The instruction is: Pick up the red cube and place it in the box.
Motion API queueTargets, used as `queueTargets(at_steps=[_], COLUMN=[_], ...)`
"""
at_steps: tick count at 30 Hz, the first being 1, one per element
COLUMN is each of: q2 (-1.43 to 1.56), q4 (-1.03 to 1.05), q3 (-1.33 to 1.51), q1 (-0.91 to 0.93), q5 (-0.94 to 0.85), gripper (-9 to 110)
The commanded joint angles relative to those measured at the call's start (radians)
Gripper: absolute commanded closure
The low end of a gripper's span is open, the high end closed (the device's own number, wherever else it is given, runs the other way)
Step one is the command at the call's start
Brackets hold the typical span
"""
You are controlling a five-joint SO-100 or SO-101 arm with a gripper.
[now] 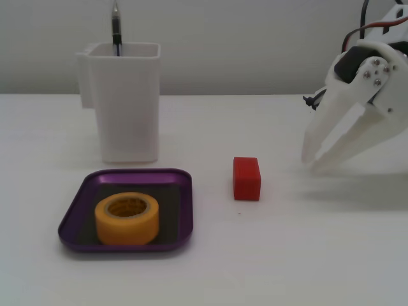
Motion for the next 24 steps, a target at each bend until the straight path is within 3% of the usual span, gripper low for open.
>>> queueTargets(at_steps=[1,24], q2=[0.06,0.058], q4=[-0.015,-0.032], q3=[0.006,0.002], q1=[-0.005,0.008], q5=[-0.002,-0.002], gripper=[102,102])
